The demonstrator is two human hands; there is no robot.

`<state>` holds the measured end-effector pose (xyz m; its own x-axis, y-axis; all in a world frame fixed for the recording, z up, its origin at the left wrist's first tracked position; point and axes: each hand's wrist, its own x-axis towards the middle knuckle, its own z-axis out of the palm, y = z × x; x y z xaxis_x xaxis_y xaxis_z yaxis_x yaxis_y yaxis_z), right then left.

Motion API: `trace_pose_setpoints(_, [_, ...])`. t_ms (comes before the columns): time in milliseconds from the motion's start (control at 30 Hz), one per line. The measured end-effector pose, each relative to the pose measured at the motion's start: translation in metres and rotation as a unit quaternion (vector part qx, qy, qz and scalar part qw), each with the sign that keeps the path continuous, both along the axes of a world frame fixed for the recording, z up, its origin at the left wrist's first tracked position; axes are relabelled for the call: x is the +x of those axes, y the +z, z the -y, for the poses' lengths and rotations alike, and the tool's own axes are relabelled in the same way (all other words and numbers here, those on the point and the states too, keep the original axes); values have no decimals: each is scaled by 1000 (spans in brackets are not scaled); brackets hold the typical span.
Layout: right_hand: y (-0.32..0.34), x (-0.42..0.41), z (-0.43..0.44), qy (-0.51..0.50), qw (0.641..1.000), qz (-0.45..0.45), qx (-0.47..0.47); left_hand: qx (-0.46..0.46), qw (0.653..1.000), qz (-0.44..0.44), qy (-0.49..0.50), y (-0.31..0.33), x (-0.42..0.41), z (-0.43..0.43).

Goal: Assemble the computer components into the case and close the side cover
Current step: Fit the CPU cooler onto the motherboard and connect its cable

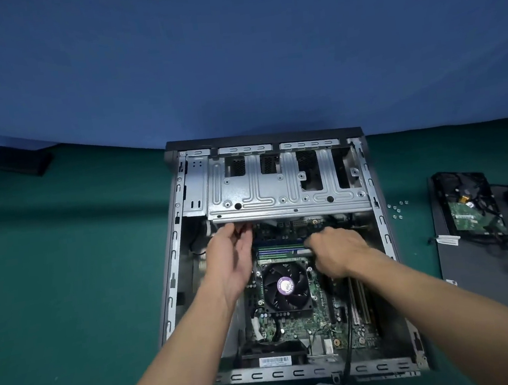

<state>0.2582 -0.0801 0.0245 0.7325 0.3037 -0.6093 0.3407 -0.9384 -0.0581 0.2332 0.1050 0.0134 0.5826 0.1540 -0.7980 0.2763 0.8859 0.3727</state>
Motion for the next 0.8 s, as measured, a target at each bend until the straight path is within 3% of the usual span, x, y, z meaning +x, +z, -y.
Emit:
trace_pose_setpoints(67, [-9, 5, 5, -96, 995, 27, 10, 77, 995, 12, -60, -6, -2, 3])
trace_pose_setpoints(100, [-13, 7, 7, -135, 990, 48, 7, 163, 976, 7, -145, -10, -2, 5])
trace_pose_setpoints(133, [-18, 8, 8, -175, 983, 57, 5, 275, 927, -11, -256, -13, -1, 5])
trace_pose_setpoints(200, [-28, 6, 10, -257, 966, 42, 14, 493, 749, -56, -440, -20, 3, 2])
trace_pose_setpoints(233, [-33, 6, 12, -287, 957, 34, 23, 562, 670, -75, -479, -24, 6, -1])
trace_pose_setpoints(267, [-37, 7, 12, -312, 949, 29, 30, 597, 629, -91, -490, -25, 8, -4])
trace_pose_setpoints(300, [-41, 7, 13, -334, 941, 27, 36, 608, 616, -104, -491, -26, 10, -7])
trace_pose_setpoints(467, [-50, 9, 8, -412, 910, 35, 27, 585, 655, -152, -453, -37, 13, -15])
trace_pose_setpoints(600, [-51, 13, 2, -462, 886, 31, 0, 479, 764, -154, -404, -42, 13, -14])
trace_pose_setpoints(633, [-49, 13, 1, -462, 886, 29, -6, 461, 777, -149, -402, -44, 12, -13])
trace_pose_setpoints(800, [-39, 7, -5, -243, 967, 82, -2, 458, 782, -186, -380, -53, 17, -16])
